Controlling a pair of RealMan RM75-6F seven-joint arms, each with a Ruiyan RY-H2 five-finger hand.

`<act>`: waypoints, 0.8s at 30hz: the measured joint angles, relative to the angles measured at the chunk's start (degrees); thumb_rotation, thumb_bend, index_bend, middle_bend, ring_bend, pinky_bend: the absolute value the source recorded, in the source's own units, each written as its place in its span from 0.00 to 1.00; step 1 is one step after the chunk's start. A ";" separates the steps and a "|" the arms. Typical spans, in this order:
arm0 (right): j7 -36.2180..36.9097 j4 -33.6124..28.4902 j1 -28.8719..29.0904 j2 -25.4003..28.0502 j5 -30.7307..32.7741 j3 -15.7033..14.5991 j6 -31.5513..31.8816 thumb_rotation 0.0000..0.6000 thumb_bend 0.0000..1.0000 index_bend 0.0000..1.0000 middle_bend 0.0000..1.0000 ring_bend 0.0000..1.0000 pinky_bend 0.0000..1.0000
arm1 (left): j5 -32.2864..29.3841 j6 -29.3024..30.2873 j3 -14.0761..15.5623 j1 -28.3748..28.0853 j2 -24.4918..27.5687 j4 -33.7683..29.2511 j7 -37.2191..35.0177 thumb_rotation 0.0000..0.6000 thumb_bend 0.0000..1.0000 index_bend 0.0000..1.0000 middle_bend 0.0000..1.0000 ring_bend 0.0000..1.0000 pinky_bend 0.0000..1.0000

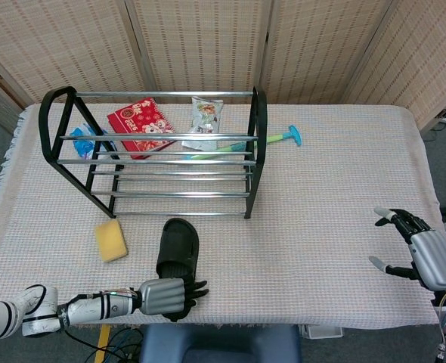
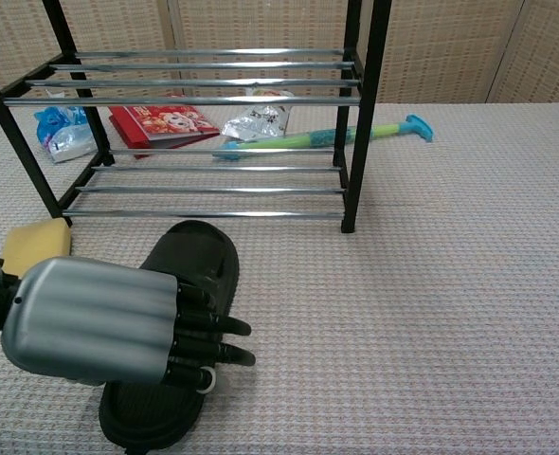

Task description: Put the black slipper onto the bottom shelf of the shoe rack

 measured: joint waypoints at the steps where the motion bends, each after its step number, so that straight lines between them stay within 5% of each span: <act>1: 0.05 0.02 -0.01 0.05 0.02 0.01 -0.03 1.00 0.16 0.17 0.36 0.22 0.25 | -0.15 -0.04 0.06 -0.15 -0.14 0.21 -0.12 1.00 0.06 0.24 0.08 0.06 0.28; 8: 0.44 0.33 -0.03 0.00 -0.09 0.09 0.02 1.00 0.16 0.17 0.36 0.23 0.25 | -1.57 -0.32 0.49 -1.02 -0.96 1.34 -1.17 1.00 0.06 0.30 0.09 0.10 0.28; 16: 0.86 0.71 -0.11 -0.09 -0.12 0.14 0.09 1.00 0.16 0.17 0.36 0.23 0.25 | -1.56 1.18 1.90 -1.97 -1.19 1.74 -3.63 1.00 0.06 0.41 0.30 0.31 0.28; 24: 0.94 0.81 -0.09 -0.19 0.00 0.18 -0.12 1.00 0.16 0.17 0.36 0.23 0.25 | -0.48 4.73 3.11 -2.98 -1.67 3.18 -7.13 1.00 0.06 0.57 0.40 0.39 0.46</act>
